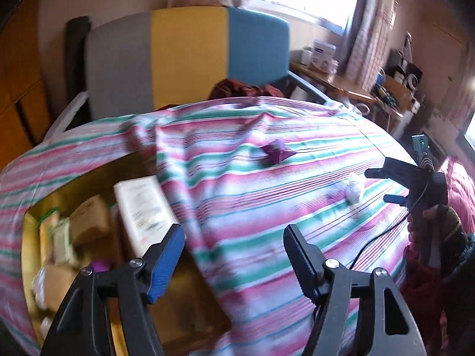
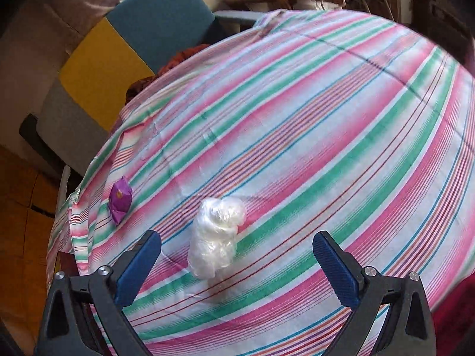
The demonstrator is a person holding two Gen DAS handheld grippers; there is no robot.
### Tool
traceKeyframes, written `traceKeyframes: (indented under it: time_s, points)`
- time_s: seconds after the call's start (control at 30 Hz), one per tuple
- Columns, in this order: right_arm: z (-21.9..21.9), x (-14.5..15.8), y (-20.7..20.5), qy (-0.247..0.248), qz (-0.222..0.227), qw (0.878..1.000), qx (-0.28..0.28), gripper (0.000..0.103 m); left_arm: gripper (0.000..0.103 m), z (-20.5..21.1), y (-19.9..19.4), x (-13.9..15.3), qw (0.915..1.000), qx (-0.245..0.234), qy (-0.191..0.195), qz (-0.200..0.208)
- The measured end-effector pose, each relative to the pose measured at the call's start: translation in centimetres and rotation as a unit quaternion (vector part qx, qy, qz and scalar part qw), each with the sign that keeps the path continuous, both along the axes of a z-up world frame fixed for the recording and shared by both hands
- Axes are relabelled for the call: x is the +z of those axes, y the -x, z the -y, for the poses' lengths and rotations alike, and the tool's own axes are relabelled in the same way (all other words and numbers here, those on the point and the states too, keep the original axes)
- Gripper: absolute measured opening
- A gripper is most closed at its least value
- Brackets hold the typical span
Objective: Organize objects
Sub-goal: 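Move both grippers back toward the purple packet and plastic bag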
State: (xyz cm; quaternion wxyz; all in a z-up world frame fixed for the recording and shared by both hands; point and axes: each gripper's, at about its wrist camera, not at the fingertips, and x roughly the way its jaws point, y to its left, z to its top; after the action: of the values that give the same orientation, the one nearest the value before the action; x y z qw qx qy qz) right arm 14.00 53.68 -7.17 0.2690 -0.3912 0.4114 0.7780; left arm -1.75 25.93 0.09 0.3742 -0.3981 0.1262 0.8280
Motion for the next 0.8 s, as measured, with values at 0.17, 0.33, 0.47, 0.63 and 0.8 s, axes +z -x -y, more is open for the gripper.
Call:
traceKeyframes:
  time_s: [0.17,0.33,0.47,0.63,0.8]
  points:
    - [0.0,-1.0,0.4,0.042,-0.002,0.999,0.016,0.103,0.07,-5.5,1.6,-1.0,0.9991,-0.034,0.019,0.015]
    - [0.4,-0.5,0.2,0.041,-0.017,0.999,0.024,0.103,0.07,-10.3,4.1,-3.0,0.9966,-0.051,0.041,0.052]
    - [0.5,-0.2,0.3,0.048,-0.033,0.998,0.029,0.103,0.07,-14.2,6.4,-4.9,0.9938,-0.064,0.064,0.065]
    - [0.8,0.0,1.2,0.051,-0.045,0.997,0.045,0.103,0.07,-18.9,7.8,-6.4,0.988,-0.115,0.099,0.029]
    - [0.9,0.0,1.2,0.056,-0.052,0.996,0.051,0.103,0.07,-22.6,8.8,-8.4,0.9785,-0.163,0.127,0.004]
